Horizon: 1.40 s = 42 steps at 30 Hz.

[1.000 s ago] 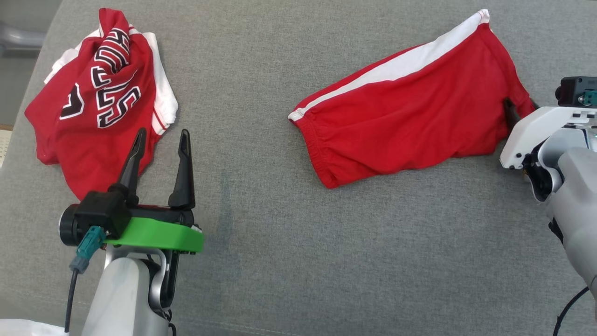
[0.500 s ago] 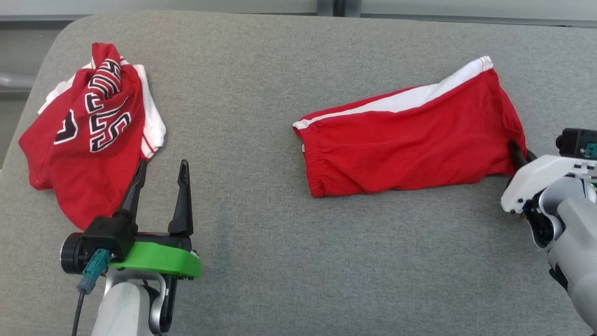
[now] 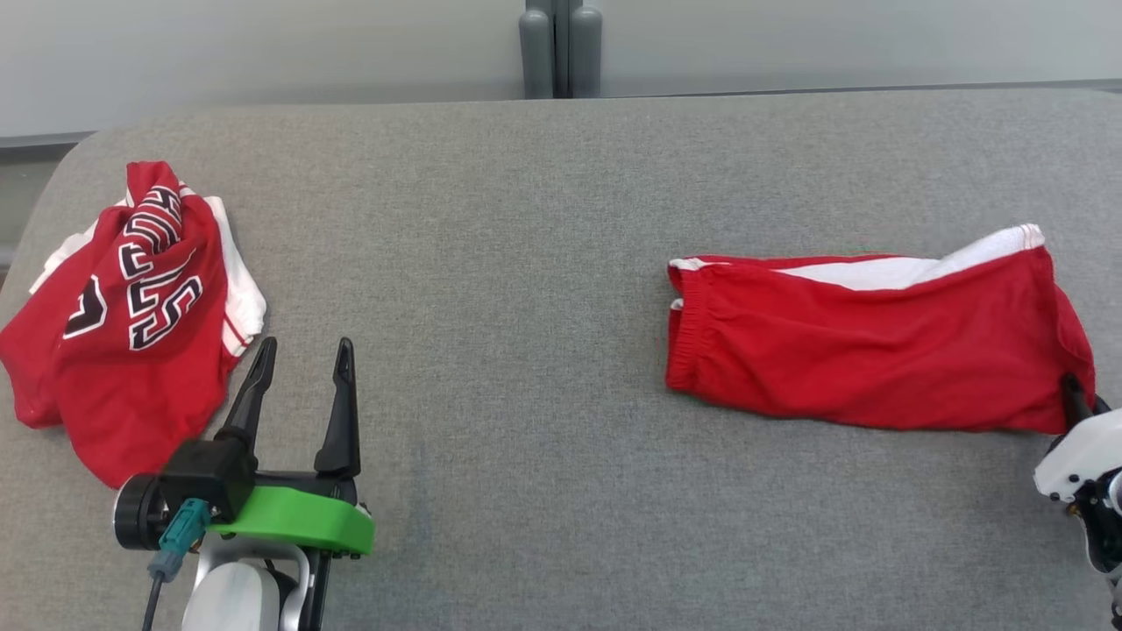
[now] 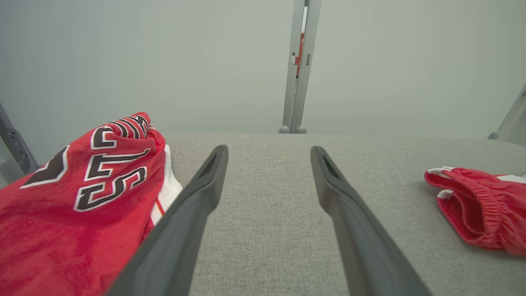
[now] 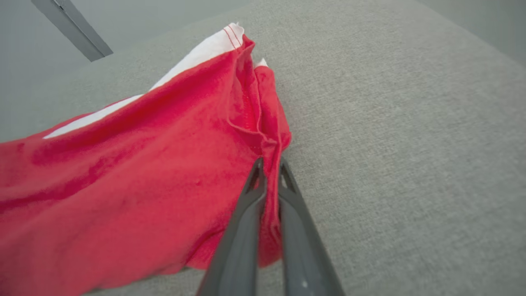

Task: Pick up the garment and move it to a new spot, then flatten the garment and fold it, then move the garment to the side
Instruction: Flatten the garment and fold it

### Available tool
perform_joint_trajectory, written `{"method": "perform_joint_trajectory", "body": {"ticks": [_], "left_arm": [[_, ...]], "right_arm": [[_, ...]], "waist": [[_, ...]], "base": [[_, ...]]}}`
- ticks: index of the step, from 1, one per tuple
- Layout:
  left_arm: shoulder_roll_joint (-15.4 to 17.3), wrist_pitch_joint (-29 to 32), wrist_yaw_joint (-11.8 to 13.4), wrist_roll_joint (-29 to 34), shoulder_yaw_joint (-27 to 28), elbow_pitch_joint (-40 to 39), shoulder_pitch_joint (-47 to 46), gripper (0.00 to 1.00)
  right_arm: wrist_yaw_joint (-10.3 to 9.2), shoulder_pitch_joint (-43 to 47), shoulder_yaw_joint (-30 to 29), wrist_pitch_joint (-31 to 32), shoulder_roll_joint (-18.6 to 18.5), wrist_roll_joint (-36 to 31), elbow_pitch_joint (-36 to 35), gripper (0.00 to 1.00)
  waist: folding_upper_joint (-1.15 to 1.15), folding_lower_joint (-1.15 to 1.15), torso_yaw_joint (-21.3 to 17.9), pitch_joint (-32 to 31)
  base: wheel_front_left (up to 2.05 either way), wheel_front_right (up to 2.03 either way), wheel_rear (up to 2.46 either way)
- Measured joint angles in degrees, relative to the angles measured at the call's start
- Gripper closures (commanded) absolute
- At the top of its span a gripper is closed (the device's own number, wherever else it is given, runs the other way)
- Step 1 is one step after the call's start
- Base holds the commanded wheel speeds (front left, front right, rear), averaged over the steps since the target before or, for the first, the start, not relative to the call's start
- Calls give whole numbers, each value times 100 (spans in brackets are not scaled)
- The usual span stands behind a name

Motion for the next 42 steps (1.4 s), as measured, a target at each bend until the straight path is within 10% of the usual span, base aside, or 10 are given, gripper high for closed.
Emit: {"method": "perform_joint_trajectory", "body": {"ticks": [22, 42], "left_arm": [[11, 0, -1, 25, 148, 46, 174, 0], [-2, 0, -2, -36, 46, 79, 275, 0]], "right_arm": [[-1, -105, -520, -51, 521, -1132, -1413, 100], [-1, 70, 664, 163, 1634, -1730, -1954, 100]], "waist": [[0, 0, -59, -295], [0, 0, 236, -411]], "base": [[0, 0, 0], [0, 0, 0]]}}
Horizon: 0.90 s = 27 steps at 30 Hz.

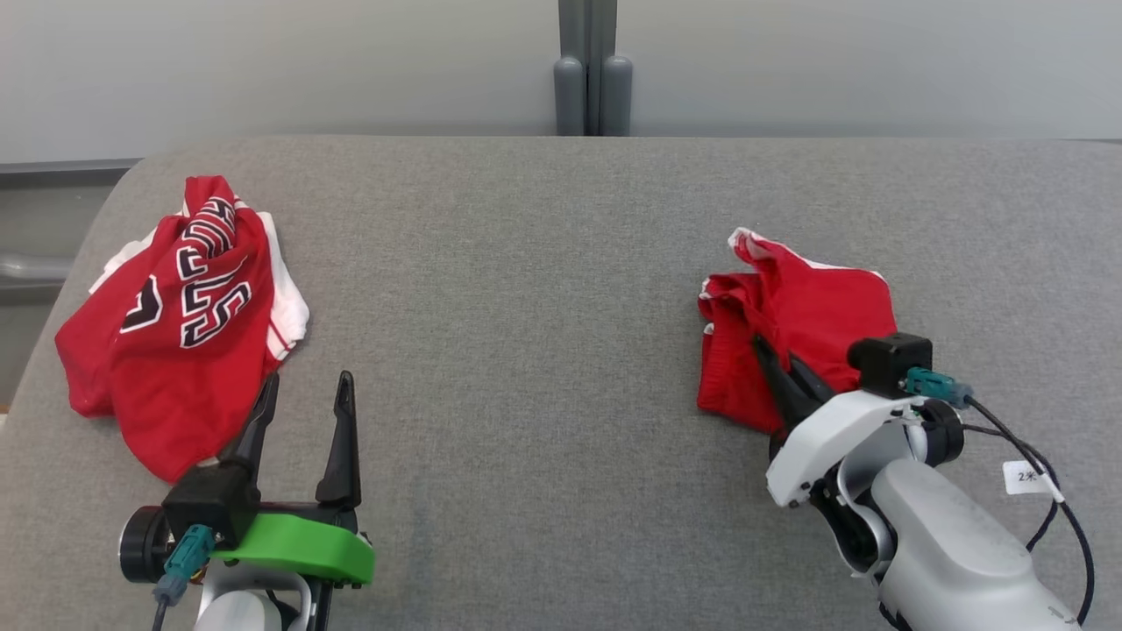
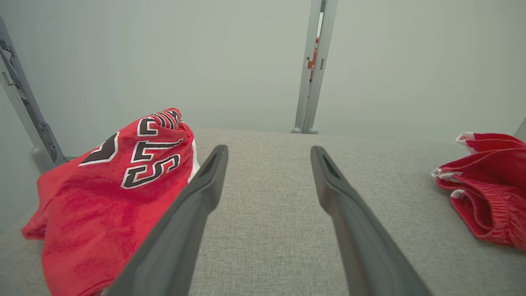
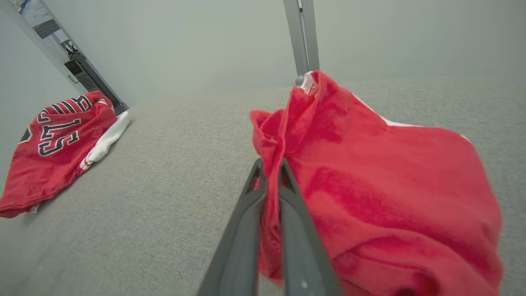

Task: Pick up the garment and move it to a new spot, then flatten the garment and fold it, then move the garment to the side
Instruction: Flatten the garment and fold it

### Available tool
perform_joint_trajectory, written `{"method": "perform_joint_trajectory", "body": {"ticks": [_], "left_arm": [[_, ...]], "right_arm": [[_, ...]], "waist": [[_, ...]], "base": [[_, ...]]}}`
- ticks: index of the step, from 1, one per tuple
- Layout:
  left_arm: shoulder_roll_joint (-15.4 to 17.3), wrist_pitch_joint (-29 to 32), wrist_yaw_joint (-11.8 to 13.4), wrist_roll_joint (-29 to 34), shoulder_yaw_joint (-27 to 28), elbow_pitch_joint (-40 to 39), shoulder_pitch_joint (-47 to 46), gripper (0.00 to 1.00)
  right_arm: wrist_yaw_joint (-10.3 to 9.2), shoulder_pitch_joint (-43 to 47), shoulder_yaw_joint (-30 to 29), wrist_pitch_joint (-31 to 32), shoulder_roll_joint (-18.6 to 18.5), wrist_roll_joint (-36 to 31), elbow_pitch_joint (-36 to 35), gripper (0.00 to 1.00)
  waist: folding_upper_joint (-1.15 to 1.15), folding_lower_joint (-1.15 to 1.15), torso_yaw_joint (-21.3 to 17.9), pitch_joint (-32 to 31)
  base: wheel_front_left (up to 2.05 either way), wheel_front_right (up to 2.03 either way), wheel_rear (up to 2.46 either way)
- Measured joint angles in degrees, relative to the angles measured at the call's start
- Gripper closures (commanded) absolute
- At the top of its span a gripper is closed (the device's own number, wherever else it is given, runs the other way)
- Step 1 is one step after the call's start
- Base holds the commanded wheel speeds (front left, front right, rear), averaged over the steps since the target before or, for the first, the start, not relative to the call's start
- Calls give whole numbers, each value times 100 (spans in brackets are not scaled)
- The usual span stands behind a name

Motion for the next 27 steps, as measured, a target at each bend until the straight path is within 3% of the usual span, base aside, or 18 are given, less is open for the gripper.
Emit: {"method": "perform_joint_trajectory", "body": {"ticks": [5, 7, 14, 19, 25, 26, 27], "left_arm": [[-2, 0, 0, -9, -16, 8, -3, 0], [-2, 0, 0, -9, -13, 10, -2, 0], [-4, 0, -2, -8, 26, 30, 3, 0], [-7, 0, -7, -5, 38, 16, 4, 0], [-9, 0, -8, 0, 0, 10, 4, 0], [-9, 0, -7, -1, -7, 9, 4, 0], [-9, 0, -8, -1, -20, 7, 4, 0]], "right_arm": [[0, 64, 214, -51, 118, 43, 235, 100], [0, 64, 283, -99, 142, 87, 236, 0], [0, 52, 2, -204, -56, 133, -7, 0], [0, 248, -855, -219, -324, -75, -716, 0], [0, 659, -1783, -218, -614, -465, -892, 2], [0, 691, -1909, -219, -636, -508, -851, 51], [0, 720, -1998, -219, -643, -532, -801, 71]], "waist": [[0, 0, 160, 46], [0, 0, 188, 67], [0, 0, 130, 87], [0, 0, 43, 78], [0, 0, -7, 94], [0, 0, -6, 102], [0, 0, -3, 109]], "base": [[0, 0, 0], [0, 0, 0], [0, 0, 0], [0, 0, 0], [0, 0, 0], [0, 0, 0], [0, 0, 0]]}}
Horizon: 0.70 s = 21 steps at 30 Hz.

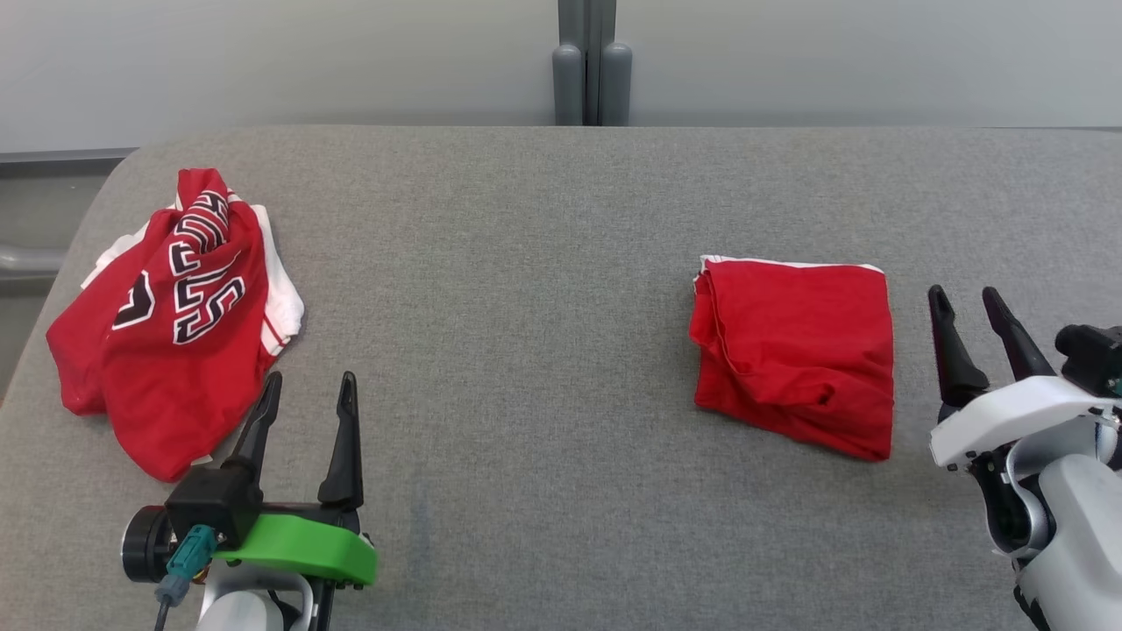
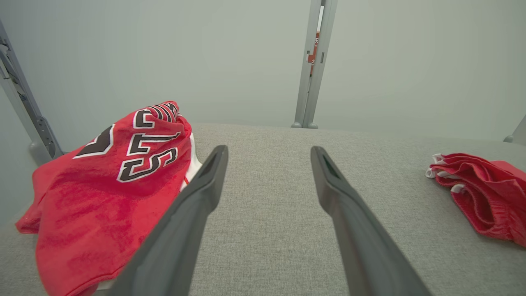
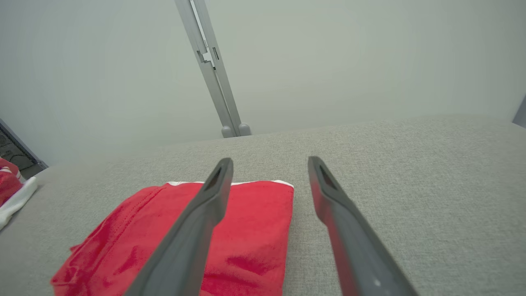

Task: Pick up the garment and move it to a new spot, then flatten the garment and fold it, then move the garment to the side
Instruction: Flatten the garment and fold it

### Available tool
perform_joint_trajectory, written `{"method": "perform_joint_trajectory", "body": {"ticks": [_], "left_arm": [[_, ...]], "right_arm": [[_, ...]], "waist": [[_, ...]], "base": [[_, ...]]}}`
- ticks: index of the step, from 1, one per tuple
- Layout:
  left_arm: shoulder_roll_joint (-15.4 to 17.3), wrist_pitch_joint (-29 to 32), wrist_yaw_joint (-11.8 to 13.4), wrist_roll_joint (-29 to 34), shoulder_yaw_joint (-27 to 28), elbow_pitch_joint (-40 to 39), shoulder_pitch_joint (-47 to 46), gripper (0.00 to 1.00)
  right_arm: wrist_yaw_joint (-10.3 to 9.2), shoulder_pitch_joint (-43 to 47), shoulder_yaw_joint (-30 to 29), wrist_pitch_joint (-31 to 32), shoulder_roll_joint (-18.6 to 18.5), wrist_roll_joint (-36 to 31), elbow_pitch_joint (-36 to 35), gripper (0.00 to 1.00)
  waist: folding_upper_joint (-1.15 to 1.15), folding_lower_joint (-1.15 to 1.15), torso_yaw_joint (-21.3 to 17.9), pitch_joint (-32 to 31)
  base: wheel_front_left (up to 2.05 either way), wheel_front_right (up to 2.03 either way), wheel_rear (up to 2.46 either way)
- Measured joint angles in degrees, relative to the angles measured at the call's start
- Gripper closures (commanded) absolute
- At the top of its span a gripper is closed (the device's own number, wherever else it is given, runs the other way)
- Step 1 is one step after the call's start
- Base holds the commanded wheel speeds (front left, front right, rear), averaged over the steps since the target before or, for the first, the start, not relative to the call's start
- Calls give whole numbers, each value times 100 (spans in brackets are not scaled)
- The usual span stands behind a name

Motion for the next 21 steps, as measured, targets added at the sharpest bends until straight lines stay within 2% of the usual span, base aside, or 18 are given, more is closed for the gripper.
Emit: {"method": "perform_joint_trajectory", "body": {"ticks": [1, 10, 17, 21], "left_arm": [[0, 0, 0, 0, -9, -1, -1, 0], [0, 0, 0, 2, -145, 5, -69, 0], [-2, 0, 0, -14, -324, 63, -186, 0], [-2, 0, 0, -63, -390, 96, -229, 0]], "right_arm": [[0, 24, -89, 0, 3, -3, 67, 100], [0, -302, -20, 1, 67, -378, 845, 100], [0, -621, 142, 1, 279, -560, 1484, 100], [0, -737, 163, 0, 576, -570, 1710, 100]], "waist": [[0, 0, 4, 8], [0, 0, 95, 144], [0, 0, 299, 243], [0, 0, 428, 312]], "base": [[0, 0, 0], [0, 0, 0], [0, 0, 0], [0, 0, 0]]}}
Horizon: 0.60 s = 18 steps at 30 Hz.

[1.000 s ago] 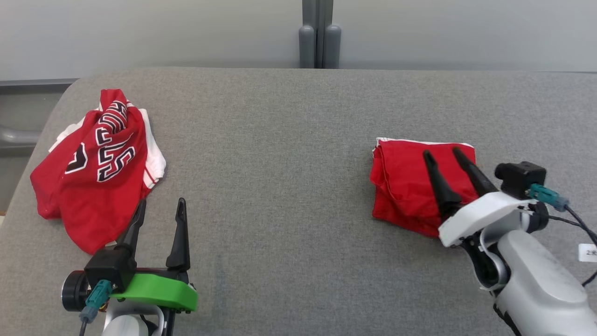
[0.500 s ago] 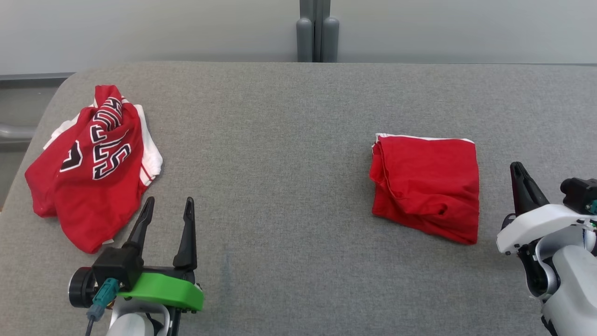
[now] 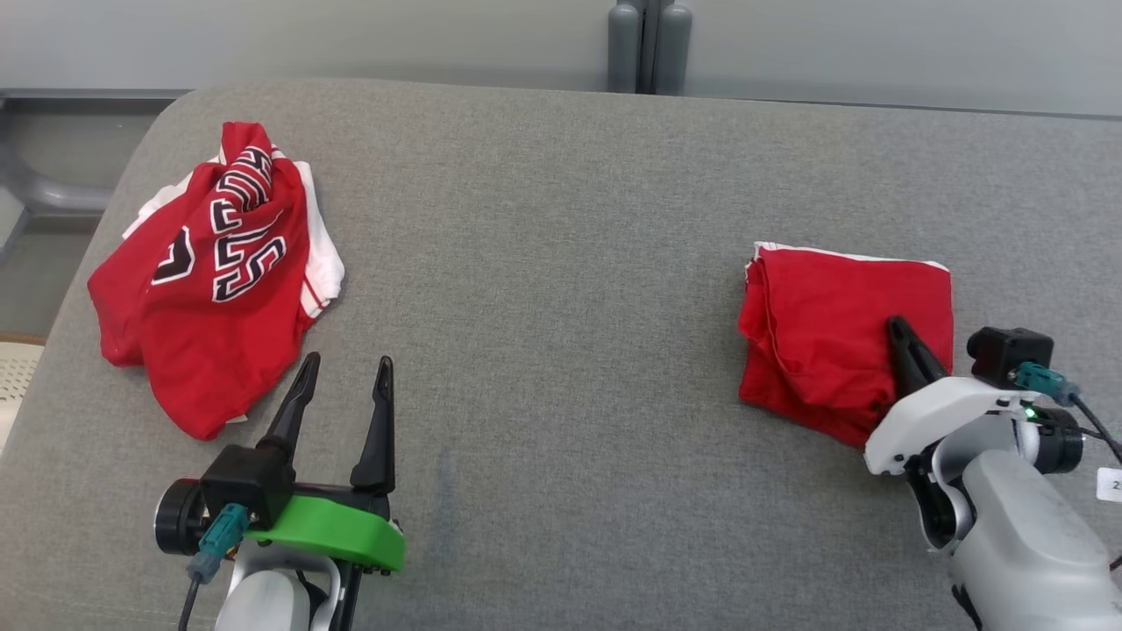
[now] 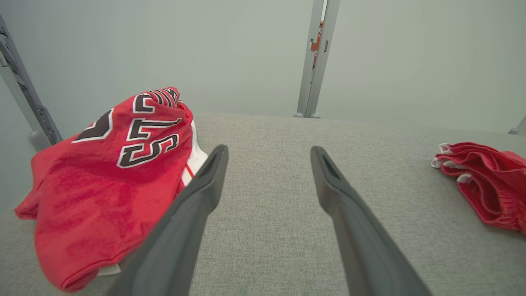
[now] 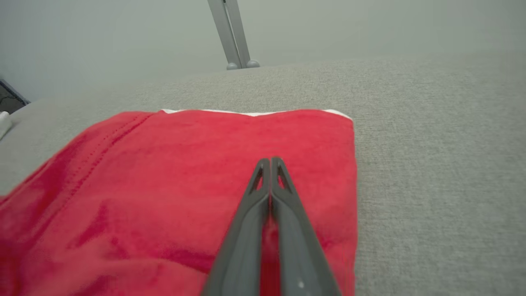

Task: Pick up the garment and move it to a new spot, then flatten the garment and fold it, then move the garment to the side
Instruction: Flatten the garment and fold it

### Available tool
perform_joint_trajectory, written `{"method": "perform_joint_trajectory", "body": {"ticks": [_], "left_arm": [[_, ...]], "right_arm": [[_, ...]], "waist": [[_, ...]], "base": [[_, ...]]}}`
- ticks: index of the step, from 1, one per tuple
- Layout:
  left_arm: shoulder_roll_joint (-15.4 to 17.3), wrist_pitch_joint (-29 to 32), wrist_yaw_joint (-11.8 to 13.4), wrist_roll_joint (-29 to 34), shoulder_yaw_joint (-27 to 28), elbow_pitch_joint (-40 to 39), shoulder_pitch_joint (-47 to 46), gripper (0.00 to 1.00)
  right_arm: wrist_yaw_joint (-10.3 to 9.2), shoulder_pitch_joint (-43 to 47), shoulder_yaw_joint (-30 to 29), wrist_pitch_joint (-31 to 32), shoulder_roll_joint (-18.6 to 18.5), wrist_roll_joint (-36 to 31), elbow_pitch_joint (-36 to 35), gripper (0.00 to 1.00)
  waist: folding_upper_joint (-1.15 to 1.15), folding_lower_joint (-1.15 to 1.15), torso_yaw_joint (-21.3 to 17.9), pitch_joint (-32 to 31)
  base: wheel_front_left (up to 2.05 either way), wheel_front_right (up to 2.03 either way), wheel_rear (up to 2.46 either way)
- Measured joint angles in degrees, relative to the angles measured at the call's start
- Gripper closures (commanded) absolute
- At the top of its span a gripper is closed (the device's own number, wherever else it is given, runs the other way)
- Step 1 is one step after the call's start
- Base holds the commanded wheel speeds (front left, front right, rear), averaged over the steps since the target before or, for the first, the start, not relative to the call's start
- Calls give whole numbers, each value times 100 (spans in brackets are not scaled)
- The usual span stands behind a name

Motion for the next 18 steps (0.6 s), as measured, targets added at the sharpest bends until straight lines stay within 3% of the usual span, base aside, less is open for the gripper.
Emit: {"method": "perform_joint_trajectory", "body": {"ticks": [12, 18], "left_arm": [[0, 0, 0, -98, -153, 51, -127, 0], [0, 0, 42, -158, -190, 52, -137, 0]], "right_arm": [[0, -222, 406, 0, 834, -192, -13, 100], [0, -219, 781, 0, 969, -199, -59, 100]], "waist": [[0, 0, 302, 166], [0, 0, 316, 188]], "base": [[0, 0, 0], [0, 0, 0]]}}
